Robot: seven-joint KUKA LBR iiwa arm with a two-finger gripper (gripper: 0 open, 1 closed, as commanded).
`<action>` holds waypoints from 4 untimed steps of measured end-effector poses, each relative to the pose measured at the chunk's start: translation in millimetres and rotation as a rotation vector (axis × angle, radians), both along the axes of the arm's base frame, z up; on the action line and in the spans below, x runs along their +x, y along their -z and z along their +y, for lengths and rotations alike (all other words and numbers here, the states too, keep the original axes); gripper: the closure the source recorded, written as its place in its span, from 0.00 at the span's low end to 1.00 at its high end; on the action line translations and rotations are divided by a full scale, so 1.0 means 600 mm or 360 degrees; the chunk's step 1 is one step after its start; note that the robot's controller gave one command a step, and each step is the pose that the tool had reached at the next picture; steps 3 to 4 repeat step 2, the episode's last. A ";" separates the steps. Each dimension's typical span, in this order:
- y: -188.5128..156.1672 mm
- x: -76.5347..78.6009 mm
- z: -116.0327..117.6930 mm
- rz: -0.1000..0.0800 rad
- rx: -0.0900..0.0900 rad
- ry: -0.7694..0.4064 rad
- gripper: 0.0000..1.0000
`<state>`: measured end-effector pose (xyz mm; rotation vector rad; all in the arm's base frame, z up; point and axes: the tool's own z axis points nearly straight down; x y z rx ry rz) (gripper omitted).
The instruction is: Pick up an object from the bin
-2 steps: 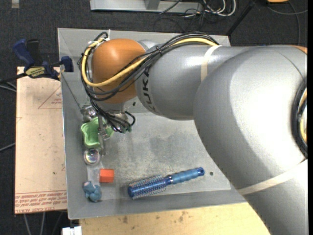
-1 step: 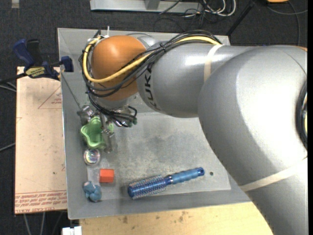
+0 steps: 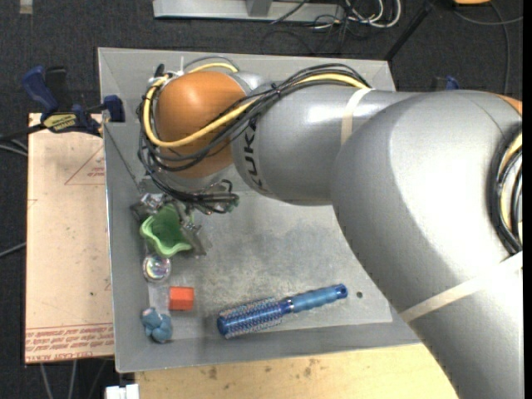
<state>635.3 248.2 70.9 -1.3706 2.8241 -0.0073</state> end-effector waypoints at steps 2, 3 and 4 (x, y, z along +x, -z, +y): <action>-0.003 -0.029 -0.002 -0.0001 0.0011 -0.0013 1.00; -0.003 -0.029 -0.002 -0.0001 0.0011 -0.0013 1.00; -0.003 -0.029 -0.002 -0.0001 0.0011 -0.0013 1.00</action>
Offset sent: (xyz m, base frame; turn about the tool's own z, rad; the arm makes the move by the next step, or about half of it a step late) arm -0.0195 -0.0017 -0.0009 -0.0128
